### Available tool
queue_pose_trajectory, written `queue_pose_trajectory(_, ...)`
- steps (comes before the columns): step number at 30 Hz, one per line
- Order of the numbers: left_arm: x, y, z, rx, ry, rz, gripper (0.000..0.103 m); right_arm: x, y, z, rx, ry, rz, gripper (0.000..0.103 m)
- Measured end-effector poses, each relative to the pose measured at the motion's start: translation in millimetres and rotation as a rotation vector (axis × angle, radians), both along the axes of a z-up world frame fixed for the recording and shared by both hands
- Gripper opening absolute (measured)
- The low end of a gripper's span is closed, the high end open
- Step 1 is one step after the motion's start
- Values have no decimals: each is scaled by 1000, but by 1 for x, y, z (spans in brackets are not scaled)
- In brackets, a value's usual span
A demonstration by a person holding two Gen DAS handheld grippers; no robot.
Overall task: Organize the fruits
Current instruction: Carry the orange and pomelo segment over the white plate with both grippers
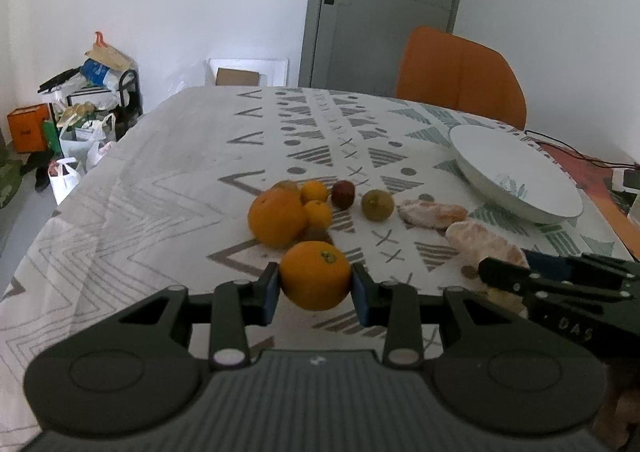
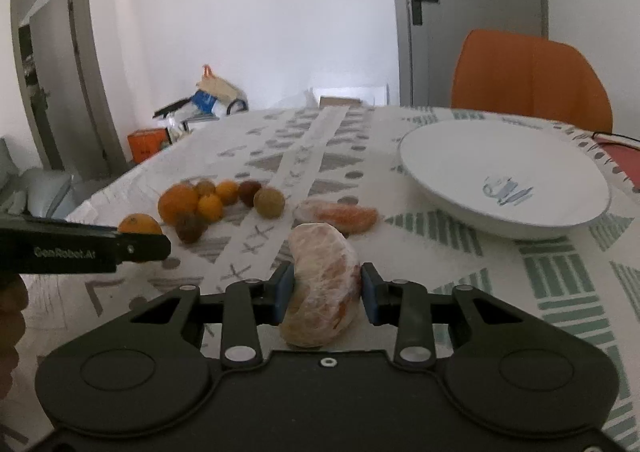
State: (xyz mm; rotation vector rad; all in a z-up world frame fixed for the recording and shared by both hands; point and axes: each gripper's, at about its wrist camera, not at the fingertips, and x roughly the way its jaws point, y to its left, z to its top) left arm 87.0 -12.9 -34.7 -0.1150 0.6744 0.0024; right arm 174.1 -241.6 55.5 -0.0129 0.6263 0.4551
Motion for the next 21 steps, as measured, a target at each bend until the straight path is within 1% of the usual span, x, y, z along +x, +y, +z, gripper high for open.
queue_pose_trajectory(4, 5, -10, 4, 14, -7, -18, 36, 0, -13, 9, 24, -31, -30, 34)
queue_pose_trajectory(8, 12, -25, 9, 35, -17, -57, 36, 1, -27, 16, 44, -59, -62, 34)
queue_pose_trajectory(21, 40, -69, 19, 57, -58, -153, 36, 14, -66, 19, 83, -81, -154, 34)
